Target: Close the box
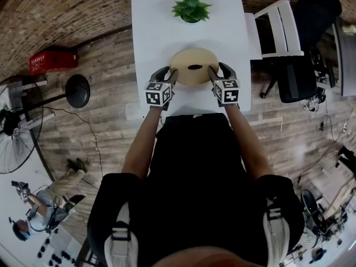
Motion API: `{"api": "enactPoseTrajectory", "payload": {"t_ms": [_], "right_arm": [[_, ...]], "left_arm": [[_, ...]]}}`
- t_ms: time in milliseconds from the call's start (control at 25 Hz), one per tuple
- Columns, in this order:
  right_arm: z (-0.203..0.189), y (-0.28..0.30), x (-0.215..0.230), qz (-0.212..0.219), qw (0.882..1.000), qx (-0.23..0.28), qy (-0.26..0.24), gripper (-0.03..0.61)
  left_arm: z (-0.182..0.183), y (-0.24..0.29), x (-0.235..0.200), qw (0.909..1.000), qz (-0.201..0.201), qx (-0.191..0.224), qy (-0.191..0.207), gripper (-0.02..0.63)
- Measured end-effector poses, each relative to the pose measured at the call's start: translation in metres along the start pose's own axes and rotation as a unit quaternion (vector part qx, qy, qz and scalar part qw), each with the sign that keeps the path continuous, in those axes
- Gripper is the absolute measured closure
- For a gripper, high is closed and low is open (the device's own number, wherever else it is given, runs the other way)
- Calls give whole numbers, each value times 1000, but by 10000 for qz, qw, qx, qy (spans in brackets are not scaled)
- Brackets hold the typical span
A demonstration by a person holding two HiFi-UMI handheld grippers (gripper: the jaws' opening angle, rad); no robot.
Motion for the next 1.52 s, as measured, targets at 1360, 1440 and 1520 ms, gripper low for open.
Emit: {"api": "enactPoseTrajectory", "payload": {"t_ms": [1360,1440,1520], "right_arm": [[24,-69,-18,1372,9808,572,-1261,583],[25,-72,-18,1455,9788,580,-1323,583],[25,-75,-17,1535,9766,567,-1397,583]], "left_arm": [[36,-72,51,9906,779,990,533,592],[37,-75,56,9895,804,1034,605,592],[37,-77,60,9887,844,1067,633,592]]}}
Point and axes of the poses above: the fingertips, and each gripper's own axes: y forward along the fingers, x to its right, z out of its top, the point moved 2 cm from there along -y, backward along the fingers, and after that the axes turned 1 degree about x, right-handed, at the moved point
